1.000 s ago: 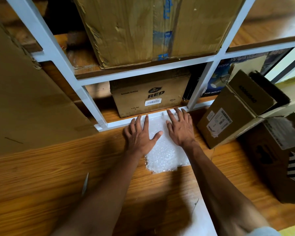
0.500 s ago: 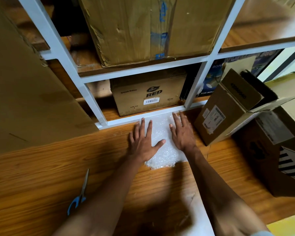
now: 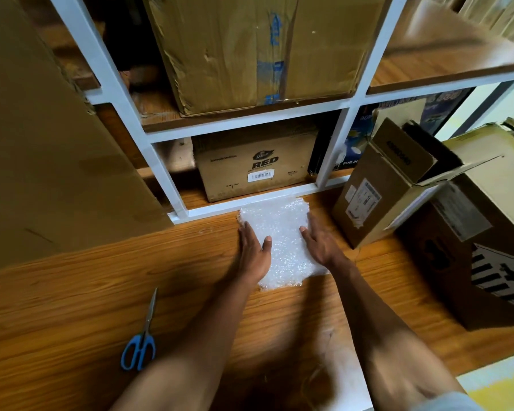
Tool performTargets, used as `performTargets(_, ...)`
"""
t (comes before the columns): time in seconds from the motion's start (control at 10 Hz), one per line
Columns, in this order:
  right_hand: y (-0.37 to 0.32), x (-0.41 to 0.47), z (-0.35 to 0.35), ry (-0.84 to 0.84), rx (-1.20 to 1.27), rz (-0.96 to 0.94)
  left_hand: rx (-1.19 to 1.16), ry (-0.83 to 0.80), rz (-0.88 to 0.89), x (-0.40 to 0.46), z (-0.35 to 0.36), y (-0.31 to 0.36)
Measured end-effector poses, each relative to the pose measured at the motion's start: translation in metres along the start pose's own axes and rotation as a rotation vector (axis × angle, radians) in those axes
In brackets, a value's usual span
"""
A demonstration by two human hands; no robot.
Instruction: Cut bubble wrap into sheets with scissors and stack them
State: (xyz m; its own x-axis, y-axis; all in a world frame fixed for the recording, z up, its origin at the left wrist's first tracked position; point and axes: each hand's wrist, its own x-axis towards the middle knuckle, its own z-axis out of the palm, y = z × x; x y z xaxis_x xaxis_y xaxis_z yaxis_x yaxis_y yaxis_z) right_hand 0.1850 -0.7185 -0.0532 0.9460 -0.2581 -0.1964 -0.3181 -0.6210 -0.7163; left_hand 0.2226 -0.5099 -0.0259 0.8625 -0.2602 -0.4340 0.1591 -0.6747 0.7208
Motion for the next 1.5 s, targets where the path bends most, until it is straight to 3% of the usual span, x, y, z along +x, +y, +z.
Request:
performTargets(0.1,-0.007,-0.002,-0.001,0.068,0.013,0.028,-0.032,-0.028,-0.043,0.000,-0.003,0.006)
performTargets(0.2,-0.025,-0.007,-0.008,0.222,-0.060,0.052,-0.076,0.049,-0.091,-0.001,-0.012,0.008)
performTargets(0.3,-0.051,-0.022,0.003,0.328,-0.135,-0.008,-0.024,0.119,-0.040,-0.009,-0.018,0.002)
performTargets(0.4,-0.070,-0.051,0.027,0.430,-0.154,-0.089,0.186,0.175,0.005,-0.024,-0.029,-0.018)
performTargets(0.6,-0.086,-0.128,0.090,0.458,-0.290,-0.132,0.551,0.263,-0.034,-0.063,-0.065,-0.105)
performTargets(0.8,-0.086,-0.195,0.148,0.508,-0.382,0.035,0.662,0.370,0.004,-0.109,-0.100,-0.185)
performTargets(0.9,-0.104,-0.229,0.181,0.439,-0.364,0.124,0.678,0.380,-0.034,-0.132,-0.121,-0.211)
performTargets(1.0,-0.123,-0.255,0.210,0.291,-0.451,0.203,0.736,0.301,0.088,-0.144,-0.135,-0.226)
performTargets(1.2,-0.152,-0.285,0.230,0.095,-0.318,0.173,0.490,0.104,0.384,-0.139,-0.159,-0.233)
performTargets(1.4,-0.178,-0.326,0.228,0.175,-0.244,0.216,0.369,0.045,0.491,-0.177,-0.164,-0.241)
performTargets(1.5,-0.191,-0.341,0.220,0.320,-0.224,0.254,0.388,-0.017,0.574,-0.196,-0.154,-0.232)
